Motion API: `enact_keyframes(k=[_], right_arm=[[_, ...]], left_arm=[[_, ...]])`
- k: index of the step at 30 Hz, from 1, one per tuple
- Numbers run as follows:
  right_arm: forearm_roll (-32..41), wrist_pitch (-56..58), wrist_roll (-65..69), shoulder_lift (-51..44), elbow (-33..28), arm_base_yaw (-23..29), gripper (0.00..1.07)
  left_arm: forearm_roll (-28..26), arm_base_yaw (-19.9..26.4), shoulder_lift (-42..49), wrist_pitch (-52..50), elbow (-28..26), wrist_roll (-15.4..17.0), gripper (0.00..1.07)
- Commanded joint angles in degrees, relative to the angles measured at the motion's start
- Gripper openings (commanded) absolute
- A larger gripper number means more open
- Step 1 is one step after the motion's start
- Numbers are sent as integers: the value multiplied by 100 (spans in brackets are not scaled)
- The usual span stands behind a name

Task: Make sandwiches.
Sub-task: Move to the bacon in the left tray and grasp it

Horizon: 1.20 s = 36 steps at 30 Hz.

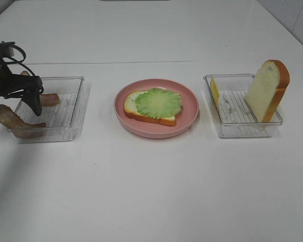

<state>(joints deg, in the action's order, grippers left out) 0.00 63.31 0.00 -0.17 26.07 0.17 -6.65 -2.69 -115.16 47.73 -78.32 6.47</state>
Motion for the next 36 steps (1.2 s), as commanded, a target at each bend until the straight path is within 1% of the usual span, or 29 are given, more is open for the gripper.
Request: enact_keyframes(k=[1,2,3,4,5,6,8,9,11,12,13,14,15,16,17,18,19,20,21,22,24,25,26,27,28,29,36], right_arm=[[0,-6,0,-201,11,-23,99],[0,-6,0,-201,11,-23,99],[0,-6,0,-201,11,-23,99],[0,-6,0,-201,11,-23,99],[0,-6,0,-201,11,-23,99],[0,-6,0,-201,11,-23,99],[0,-6,0,-201,11,-23,99],[0,-6,0,-201,11,-23,99],[0,-6,0,-201,11,-23,99],[0,-6,0,-201,11,-23,99],[0,-6,0,-201,11,-23,99],[0,-6,0,-201,11,-23,99],[0,-6,0,-201,11,-23,99],[0,-6,0,-201,11,-23,99],[0,-6,0,-201,11,-23,99],[0,-6,0,-201,11,-23,99],[0,-6,0,-201,11,-23,99],[0,-6,0,-201,11,-23,99],[0,-6,0,-201,11,-23,99],[0,-6,0,-201,11,-23,99],[0,-6,0,-201,11,-23,99],[0,-6,0,-201,11,-23,99],[0,-6,0,-201,11,-23,99],[0,-6,0,-201,11,-23,99],[0,-6,0,-201,11,-23,99],[0,-6,0,-201,11,-23,99],[0,-6,0,-201,11,-23,99]], left_arm=[[-69,6,6,-17,34,-23,81],[-69,6,6,-17,34,-23,77],[-69,6,6,-17,34,-23,69],[-69,6,6,-17,34,-23,69],[-69,6,6,-6,34,-23,62],[-69,6,6,-6,34,-23,62],[-69,6,6,6,34,-23,56],[-69,6,6,6,34,-23,56],[-69,6,6,6,34,-23,52],[-69,6,6,6,34,-23,52],[-69,6,6,23,34,-17,47],[-69,6,6,23,34,-17,47],[-69,6,6,23,34,-17,43],[-69,6,6,46,34,-17,36],[-69,6,6,46,34,-17,36],[-69,6,6,46,34,-17,32],[-69,6,6,63,34,-17,24],[-69,6,6,63,34,-17,24],[-63,6,6,80,34,-17,20],[-63,6,6,80,34,-17,20],[-63,6,6,115,34,-17,16],[-63,6,6,115,34,-17,16],[-63,6,6,138,34,-17,13],[-63,6,6,160,34,-17,6],[-63,6,6,160,34,-17,6],[-63,6,6,178,34,-23,0],[-63,6,11,183,34,-23,0]])
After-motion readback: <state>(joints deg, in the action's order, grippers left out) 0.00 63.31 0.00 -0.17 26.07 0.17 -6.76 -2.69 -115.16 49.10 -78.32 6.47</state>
